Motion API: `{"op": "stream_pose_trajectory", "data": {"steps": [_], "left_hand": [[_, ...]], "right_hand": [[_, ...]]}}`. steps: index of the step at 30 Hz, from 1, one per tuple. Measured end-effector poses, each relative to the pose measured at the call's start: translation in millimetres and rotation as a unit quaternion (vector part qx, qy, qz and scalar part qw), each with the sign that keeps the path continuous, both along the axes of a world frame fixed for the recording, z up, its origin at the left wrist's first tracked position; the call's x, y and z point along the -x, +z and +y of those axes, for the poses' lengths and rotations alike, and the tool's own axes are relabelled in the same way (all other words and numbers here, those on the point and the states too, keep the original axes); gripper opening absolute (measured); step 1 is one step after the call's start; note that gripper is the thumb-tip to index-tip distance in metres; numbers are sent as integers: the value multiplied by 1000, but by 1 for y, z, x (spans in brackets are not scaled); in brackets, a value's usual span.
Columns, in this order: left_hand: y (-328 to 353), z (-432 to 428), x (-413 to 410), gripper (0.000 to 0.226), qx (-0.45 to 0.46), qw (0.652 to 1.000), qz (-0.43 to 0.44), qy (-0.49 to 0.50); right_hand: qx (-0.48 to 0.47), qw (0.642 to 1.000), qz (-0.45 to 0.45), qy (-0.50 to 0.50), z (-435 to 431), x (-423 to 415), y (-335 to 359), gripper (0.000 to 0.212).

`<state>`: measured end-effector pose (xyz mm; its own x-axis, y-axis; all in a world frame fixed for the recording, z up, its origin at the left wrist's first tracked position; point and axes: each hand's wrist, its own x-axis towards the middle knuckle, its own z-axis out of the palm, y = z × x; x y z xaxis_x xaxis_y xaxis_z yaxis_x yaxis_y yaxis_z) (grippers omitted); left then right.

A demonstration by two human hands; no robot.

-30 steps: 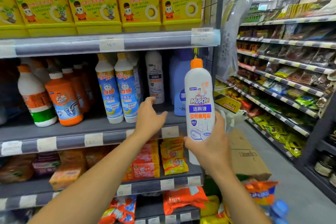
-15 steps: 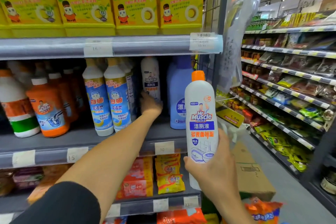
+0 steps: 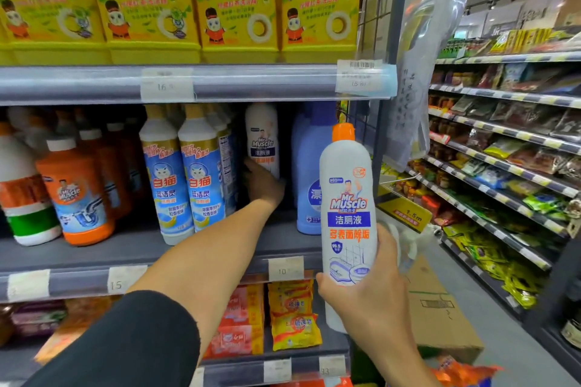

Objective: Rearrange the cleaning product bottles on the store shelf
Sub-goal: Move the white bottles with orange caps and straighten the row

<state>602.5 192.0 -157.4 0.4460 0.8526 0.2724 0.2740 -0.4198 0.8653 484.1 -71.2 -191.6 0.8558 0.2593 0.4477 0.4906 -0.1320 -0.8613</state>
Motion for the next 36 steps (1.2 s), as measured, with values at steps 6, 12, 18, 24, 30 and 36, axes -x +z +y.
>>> {"op": "stream_pose_trajectory", "data": {"steps": [6,12,18,24,30,36], "left_hand": [[-2,-12,20,112,7,1000,-2,-26],[1,-27,56,116,1,999,17,-27],[9,-43,95,113,-49,996,57,-53],[27,-64,134,105,-46,991,90,-90],[25,-92,204,100,-33,988,73,-130],[4,-115,296,100,-41,988,0,-152]], "right_hand": [[-2,1000,9,-10,7,2,2,91],[-14,1000,5,-18,7,13,6,89],[-16,999,6,-30,4,28,6,90],[-20,999,13,-44,0,44,9,86],[-7,998,13,-53,-6,65,10,85],[-19,999,-1,-25,0,91,12,81]]}}
